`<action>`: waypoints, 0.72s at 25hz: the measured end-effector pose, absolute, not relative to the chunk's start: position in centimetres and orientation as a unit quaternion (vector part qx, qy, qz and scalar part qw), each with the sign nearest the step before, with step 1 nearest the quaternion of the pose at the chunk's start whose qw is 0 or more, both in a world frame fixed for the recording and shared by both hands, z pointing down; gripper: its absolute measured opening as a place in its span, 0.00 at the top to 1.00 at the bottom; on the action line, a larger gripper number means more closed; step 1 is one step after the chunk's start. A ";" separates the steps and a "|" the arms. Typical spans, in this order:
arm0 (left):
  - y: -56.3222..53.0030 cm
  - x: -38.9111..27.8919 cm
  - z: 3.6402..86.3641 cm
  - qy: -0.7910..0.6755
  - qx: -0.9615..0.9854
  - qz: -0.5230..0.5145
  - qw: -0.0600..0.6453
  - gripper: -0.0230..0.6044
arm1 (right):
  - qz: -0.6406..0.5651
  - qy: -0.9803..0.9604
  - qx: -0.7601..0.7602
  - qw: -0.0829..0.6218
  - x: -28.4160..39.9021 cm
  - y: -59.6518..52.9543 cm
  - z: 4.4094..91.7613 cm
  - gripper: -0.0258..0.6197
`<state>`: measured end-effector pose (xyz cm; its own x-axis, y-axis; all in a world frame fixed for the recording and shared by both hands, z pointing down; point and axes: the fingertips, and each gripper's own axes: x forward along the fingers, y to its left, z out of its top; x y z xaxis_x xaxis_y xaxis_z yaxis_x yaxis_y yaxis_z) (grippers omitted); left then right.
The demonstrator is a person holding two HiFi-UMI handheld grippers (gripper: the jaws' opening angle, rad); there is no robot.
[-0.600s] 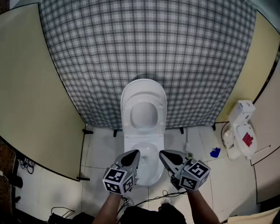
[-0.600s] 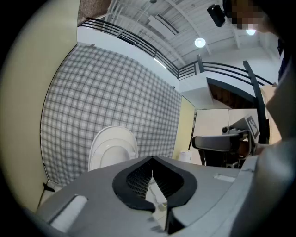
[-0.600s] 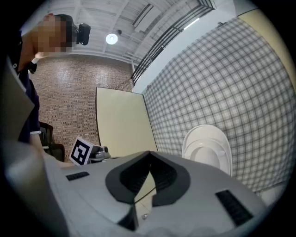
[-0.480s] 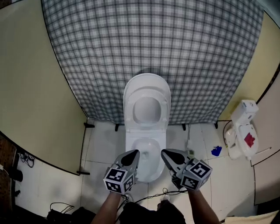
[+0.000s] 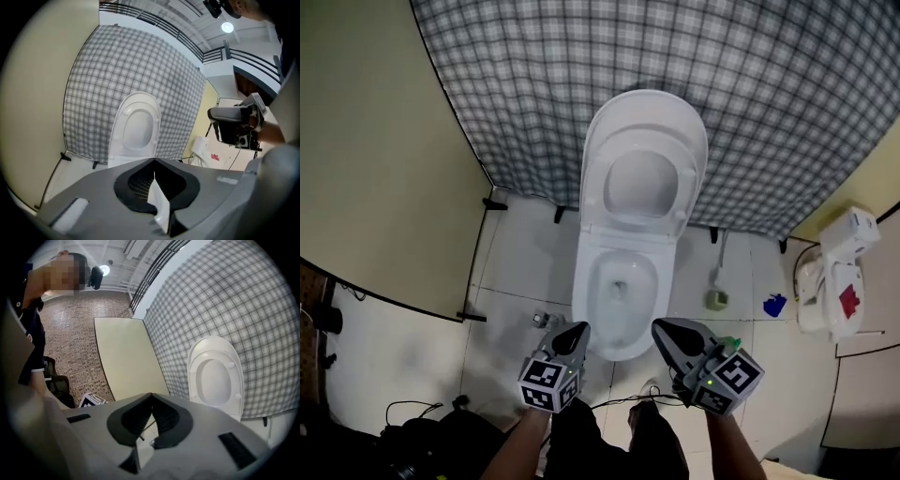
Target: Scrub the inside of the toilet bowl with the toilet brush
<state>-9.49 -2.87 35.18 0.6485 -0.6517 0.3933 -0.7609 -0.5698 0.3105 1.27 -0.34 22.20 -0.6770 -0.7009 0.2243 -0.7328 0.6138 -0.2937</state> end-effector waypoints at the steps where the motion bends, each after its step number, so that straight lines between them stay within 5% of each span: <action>1: -2.6 -9.8 36.8 -0.407 0.874 0.125 0.235 0.96 | 0.184 -0.898 0.396 0.045 1.1 -0.4 23.0 0.96; 18: -6.1 -22.8 59.7 -0.559 0.782 0.158 0.224 0.91 | 0.232 -0.910 0.336 0.066 -4.6 -1.9 42.0 0.96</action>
<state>-22.77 -6.05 59.70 0.3246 -0.8043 0.4978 -0.9458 -0.2746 0.1732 -4.64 -1.90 42.02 -0.7661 -0.5802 0.2766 -0.6418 0.6667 -0.3789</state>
